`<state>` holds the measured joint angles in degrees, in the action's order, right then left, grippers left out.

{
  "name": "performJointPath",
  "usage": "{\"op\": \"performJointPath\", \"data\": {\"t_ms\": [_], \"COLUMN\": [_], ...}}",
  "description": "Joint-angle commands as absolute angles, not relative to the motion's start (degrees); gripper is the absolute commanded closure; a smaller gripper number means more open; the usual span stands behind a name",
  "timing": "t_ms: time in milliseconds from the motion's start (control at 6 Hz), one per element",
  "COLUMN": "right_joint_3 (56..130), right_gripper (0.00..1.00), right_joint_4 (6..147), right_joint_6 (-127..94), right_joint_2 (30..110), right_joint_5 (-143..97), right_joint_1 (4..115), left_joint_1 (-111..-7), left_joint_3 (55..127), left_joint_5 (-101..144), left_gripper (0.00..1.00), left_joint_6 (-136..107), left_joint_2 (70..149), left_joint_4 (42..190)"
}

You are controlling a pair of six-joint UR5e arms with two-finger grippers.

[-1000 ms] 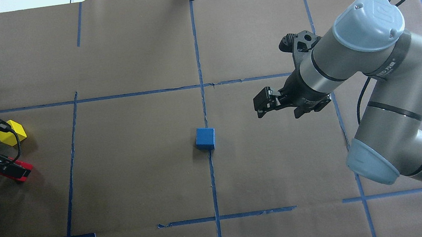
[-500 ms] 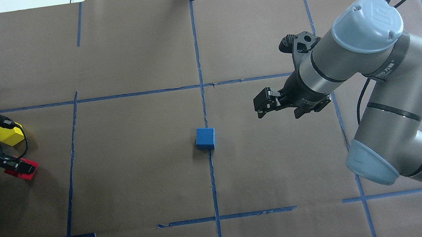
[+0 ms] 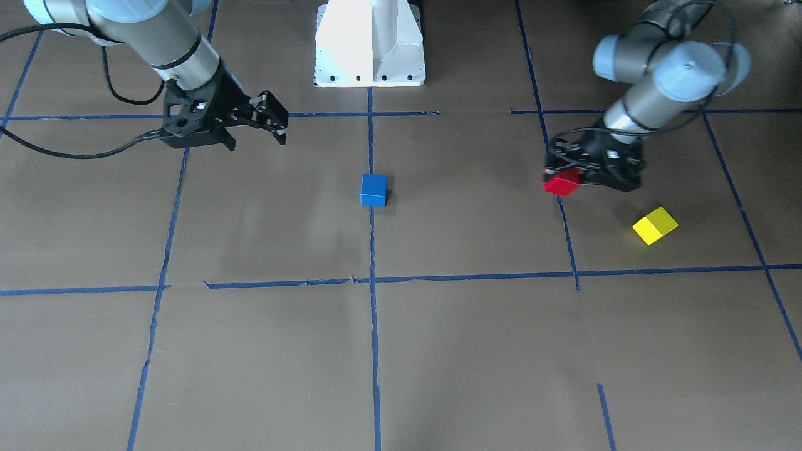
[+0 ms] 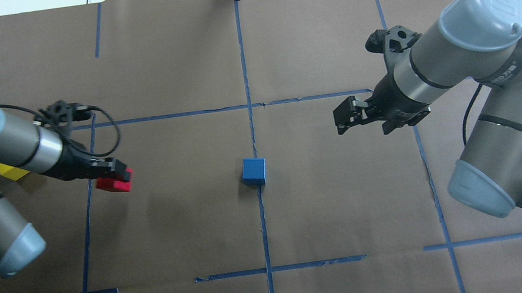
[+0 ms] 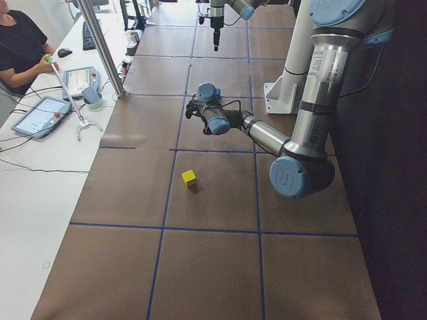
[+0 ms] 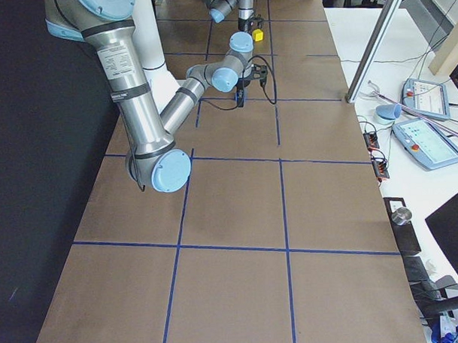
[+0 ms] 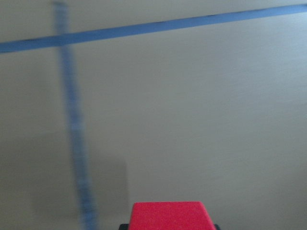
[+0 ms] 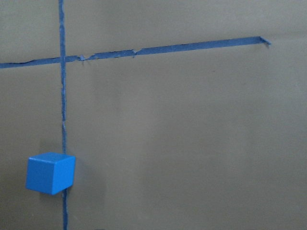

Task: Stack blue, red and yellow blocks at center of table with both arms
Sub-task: 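Carry the red cube with the left gripper onto the blue cube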

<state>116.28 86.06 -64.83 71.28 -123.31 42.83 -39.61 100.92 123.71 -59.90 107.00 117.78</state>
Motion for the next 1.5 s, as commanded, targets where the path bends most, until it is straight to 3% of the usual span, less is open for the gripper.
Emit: {"op": "performJointPath", "data": {"t_ms": [0,333,1333], "right_joint_3": [117.0,117.0,117.0], "right_gripper": [0.00,0.00,0.00], "right_joint_4": [86.0,86.0,85.9], "right_joint_6": [-56.5,-54.1,-54.1], "right_joint_2": [76.6,78.4,78.6], "right_joint_5": [-125.1,-125.3,-125.2], "right_joint_1": [47.3,48.8,48.6], "left_joint_1": [-29.8,-28.7,-27.9], "left_joint_3": [99.8,90.1,85.4], "left_joint_5": [110.6,109.8,107.6], "left_gripper": [1.00,1.00,1.00], "left_joint_6": [-68.0,-67.9,-65.0], "left_joint_2": [126.0,139.5,141.3], "left_joint_4": [96.9,89.3,89.1]}}
